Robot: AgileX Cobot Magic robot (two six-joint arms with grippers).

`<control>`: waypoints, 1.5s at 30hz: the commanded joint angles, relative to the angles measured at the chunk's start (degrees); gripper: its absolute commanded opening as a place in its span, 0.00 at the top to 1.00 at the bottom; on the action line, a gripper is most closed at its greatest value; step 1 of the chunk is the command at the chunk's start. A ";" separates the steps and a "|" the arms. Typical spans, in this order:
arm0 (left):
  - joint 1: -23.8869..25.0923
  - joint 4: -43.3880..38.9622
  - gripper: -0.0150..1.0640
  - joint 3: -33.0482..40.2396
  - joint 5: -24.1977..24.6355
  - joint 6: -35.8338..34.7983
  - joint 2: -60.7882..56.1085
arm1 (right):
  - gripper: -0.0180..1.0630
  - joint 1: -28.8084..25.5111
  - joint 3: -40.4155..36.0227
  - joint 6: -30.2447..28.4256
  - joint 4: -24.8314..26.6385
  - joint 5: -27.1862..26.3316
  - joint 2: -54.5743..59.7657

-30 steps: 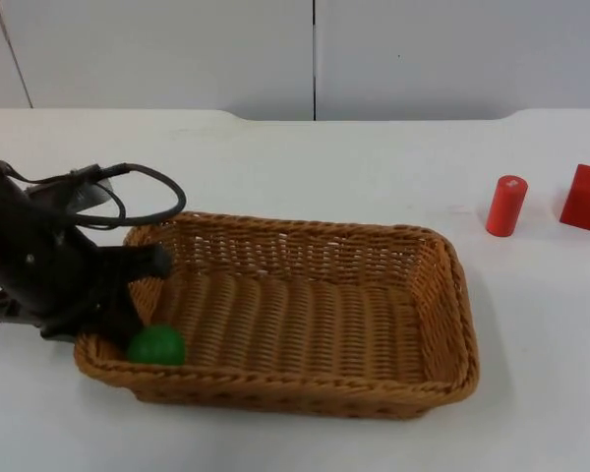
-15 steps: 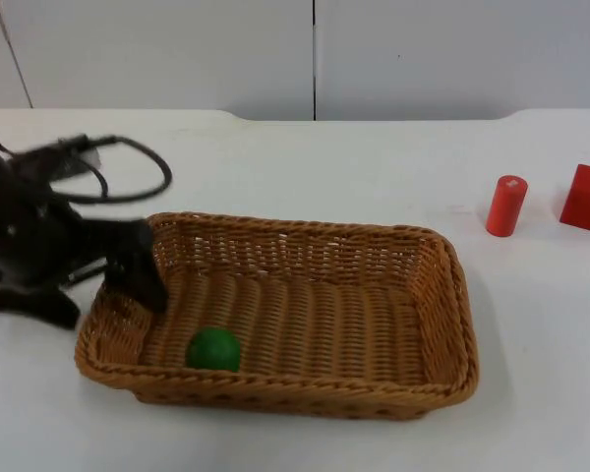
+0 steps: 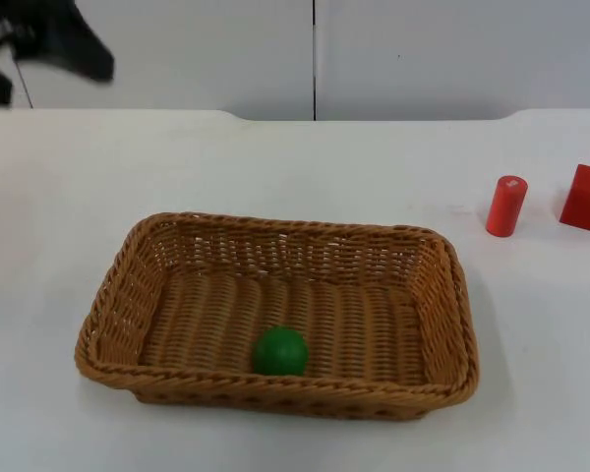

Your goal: Pick up the basket with the left hand and place the object to the left of the red cylinder into the basket with the right hand.

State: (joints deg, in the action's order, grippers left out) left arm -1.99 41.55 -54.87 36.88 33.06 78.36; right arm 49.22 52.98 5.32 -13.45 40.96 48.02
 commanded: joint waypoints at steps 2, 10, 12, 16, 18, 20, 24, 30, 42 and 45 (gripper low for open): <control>0.14 -1.05 0.20 -0.23 2.89 -0.53 -8.51 | 0.27 0.12 -0.01 0.46 -0.39 -0.56 -0.29; 0.14 -4.47 0.20 -0.23 5.31 -2.31 -24.73 | 0.27 0.12 -0.01 1.91 -0.39 -1.77 -0.29; 0.14 -4.88 0.20 -0.23 6.13 -2.55 -26.06 | 0.27 0.12 -0.01 2.15 -0.39 -1.81 -0.40; 0.14 -7.50 0.20 -0.23 9.88 -3.09 -31.21 | 0.27 0.12 -0.01 2.14 -0.39 -1.81 -3.10; 0.14 -8.39 0.20 -0.23 10.44 -3.76 -32.58 | 0.27 0.12 -0.01 2.72 -0.39 -1.81 -4.11; 0.14 -11.19 0.20 -0.23 11.76 -5.89 -34.73 | 0.27 0.12 -0.01 3.03 -0.39 -1.54 -7.21; 0.14 -13.60 0.20 0.80 13.75 -7.28 -38.62 | 0.27 0.12 -0.01 3.03 -0.39 0.38 -11.55; 0.14 -16.24 0.20 9.13 13.39 -10.84 -47.20 | 0.27 0.12 -1.01 3.03 0.05 5.45 -19.11; 0.14 -27.70 0.20 17.49 17.42 -22.38 -67.90 | 0.27 0.12 -13.64 3.03 0.19 8.21 -36.24; 0.14 -28.34 0.20 17.49 19.86 -23.89 -73.05 | 0.27 0.12 -17.02 3.03 0.19 11.15 -41.61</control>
State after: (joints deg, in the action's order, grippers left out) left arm -1.99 14.05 -37.60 55.41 10.67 6.94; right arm 49.41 36.96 7.94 -13.45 51.02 8.18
